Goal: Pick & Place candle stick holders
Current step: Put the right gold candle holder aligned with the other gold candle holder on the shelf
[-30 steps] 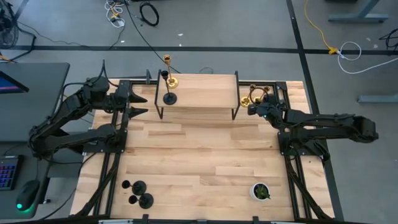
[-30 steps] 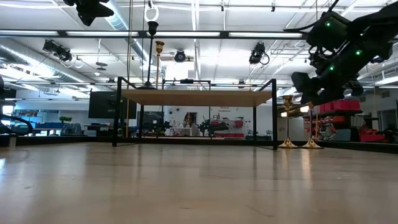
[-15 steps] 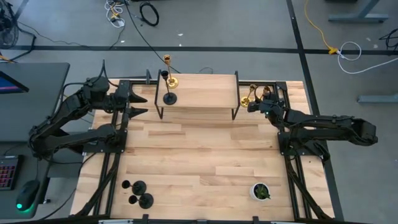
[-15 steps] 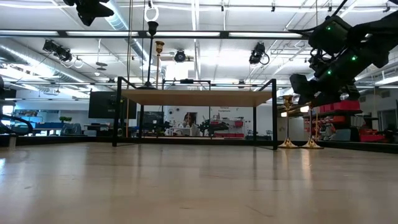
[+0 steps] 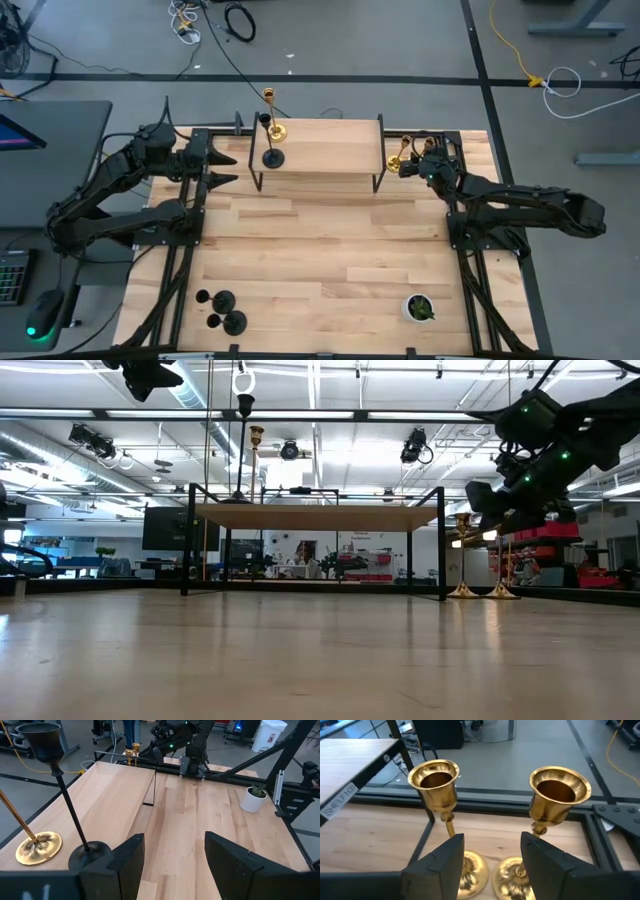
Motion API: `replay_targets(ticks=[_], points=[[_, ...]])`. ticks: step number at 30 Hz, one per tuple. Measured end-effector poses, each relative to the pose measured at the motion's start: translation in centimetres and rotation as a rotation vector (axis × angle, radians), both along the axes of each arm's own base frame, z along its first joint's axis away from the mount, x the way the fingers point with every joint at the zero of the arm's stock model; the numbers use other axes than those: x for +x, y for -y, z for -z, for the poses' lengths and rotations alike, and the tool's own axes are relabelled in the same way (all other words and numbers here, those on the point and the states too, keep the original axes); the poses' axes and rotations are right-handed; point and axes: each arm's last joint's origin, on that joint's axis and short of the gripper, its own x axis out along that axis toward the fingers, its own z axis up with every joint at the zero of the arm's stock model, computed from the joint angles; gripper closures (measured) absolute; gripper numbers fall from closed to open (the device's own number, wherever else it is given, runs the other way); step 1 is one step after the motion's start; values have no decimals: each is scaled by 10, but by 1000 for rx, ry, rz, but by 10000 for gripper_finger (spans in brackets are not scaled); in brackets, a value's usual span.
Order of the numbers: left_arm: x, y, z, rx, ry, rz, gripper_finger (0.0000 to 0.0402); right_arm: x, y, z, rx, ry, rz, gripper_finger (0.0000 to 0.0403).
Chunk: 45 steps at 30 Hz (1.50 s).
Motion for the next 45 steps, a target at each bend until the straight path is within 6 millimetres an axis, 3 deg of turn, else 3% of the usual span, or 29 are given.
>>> replay_targets(ticks=[17, 45], points=[[0, 0, 0, -2, 0, 0, 193, -2, -2, 11, 92, -70, -30, 206], [0, 0, 0, 0, -1, 1, 193, -5, 20, 1, -37, -22, 112, 206]])
